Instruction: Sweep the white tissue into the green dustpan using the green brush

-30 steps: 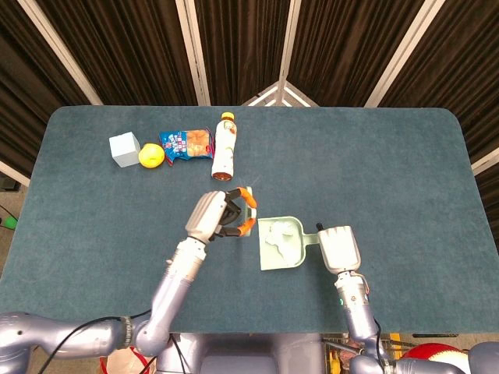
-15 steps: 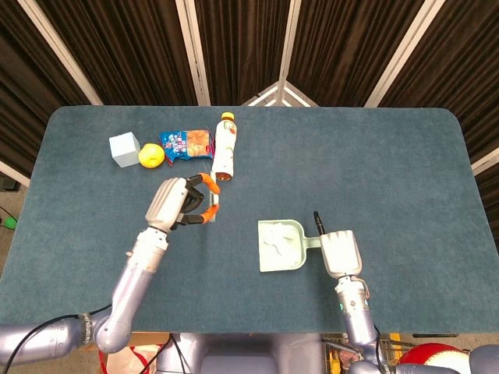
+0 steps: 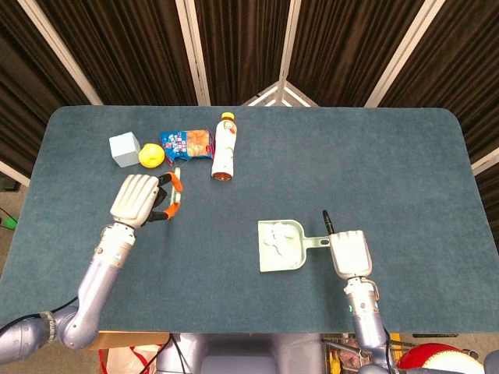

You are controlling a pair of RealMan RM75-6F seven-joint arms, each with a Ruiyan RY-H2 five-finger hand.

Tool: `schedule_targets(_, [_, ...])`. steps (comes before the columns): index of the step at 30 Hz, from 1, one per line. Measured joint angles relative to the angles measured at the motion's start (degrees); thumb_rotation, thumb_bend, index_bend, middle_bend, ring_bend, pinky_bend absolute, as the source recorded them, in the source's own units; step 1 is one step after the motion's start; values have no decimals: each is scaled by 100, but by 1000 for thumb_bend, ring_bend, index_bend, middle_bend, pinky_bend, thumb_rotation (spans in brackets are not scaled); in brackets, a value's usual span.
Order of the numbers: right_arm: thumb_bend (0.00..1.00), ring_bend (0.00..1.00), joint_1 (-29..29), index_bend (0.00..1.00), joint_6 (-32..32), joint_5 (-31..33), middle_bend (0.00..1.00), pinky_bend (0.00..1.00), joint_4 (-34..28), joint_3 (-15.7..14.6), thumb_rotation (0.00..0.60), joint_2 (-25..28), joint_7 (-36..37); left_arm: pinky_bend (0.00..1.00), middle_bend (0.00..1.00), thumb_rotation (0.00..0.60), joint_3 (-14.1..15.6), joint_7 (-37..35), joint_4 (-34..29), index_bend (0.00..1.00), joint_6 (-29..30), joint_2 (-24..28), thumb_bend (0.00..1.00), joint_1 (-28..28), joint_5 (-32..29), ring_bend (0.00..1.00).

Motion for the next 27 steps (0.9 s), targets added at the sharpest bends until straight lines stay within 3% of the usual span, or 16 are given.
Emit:
schedule_targets(12, [515,839,-66,0,47,-77,846,860,-256,-27,600,181,110,1000,1000,600,586,1103,-37,782,13,1016,484,188,-415,1000])
schedule_targets(16, [515,839,-85,0,38,-80,846,860,-246,-49,600,176,141,1000,1000,600,735,1356,58,777,-17,1066,484,208,-646,1000])
schedule_targets(18, [515,839,-85,0,34,-75,846,860,-232,-43,600,172,139,1000,984,600,774,1475,83,719,-41,1034,456,180,-765,982])
schedule_targets(19, [515,839,-84,0,31,-72,846,860,-226,-41,600,171,141,1000,949,600,790,1543,90,662,-48,1007,424,160,-814,962])
schedule_targets(20, [515,839,-84,0,30,-71,846,860,-217,-35,600,171,143,1000,853,600,806,1612,94,536,-55,969,351,137,-861,921])
schedule_targets(22, [515,839,-83,0,26,-65,846,860,-206,-22,600,176,158,963,603,600,849,1776,91,266,-69,843,200,74,-964,819])
schedule_targets(24, [516,839,-82,0,22,-86,846,860,-186,-21,600,181,177,845,338,600,908,1966,81,46,-80,714,70,2,-1037,659])
schedule_targets(27, [515,838,-86,0,21,-115,846,860,-166,-26,600,198,202,653,109,600,985,2157,49,0,-62,467,5,-86,-1040,449])
